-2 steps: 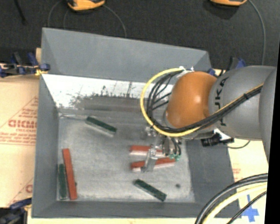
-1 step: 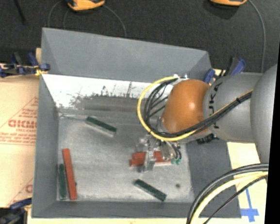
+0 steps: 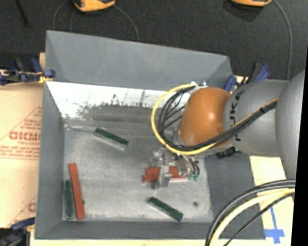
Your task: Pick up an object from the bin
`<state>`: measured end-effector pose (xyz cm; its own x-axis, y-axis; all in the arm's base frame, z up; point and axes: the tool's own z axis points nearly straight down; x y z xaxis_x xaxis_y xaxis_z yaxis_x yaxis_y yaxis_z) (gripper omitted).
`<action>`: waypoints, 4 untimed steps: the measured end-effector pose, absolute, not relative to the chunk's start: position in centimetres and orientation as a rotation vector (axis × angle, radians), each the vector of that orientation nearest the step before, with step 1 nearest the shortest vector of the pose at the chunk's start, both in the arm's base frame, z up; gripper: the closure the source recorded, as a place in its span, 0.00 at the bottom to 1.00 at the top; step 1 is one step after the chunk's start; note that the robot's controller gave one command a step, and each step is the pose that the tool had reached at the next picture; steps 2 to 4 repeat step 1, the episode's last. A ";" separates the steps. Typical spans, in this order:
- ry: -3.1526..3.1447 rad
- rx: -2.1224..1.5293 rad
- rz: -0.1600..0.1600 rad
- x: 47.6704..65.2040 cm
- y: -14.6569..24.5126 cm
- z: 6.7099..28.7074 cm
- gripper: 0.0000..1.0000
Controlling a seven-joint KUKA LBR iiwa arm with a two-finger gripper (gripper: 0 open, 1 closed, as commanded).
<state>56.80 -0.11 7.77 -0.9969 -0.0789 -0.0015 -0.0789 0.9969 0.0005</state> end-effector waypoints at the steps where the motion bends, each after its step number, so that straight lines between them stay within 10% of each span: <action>1: 3.134 -0.109 0.002 59.1 5.8 23.4 1.00; 4: 3.134 -0.109 0.002 59.1 5.8 23.4 1.00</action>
Offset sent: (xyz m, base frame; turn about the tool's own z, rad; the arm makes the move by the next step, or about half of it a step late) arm 0.0000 0.0000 0.0000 0.0000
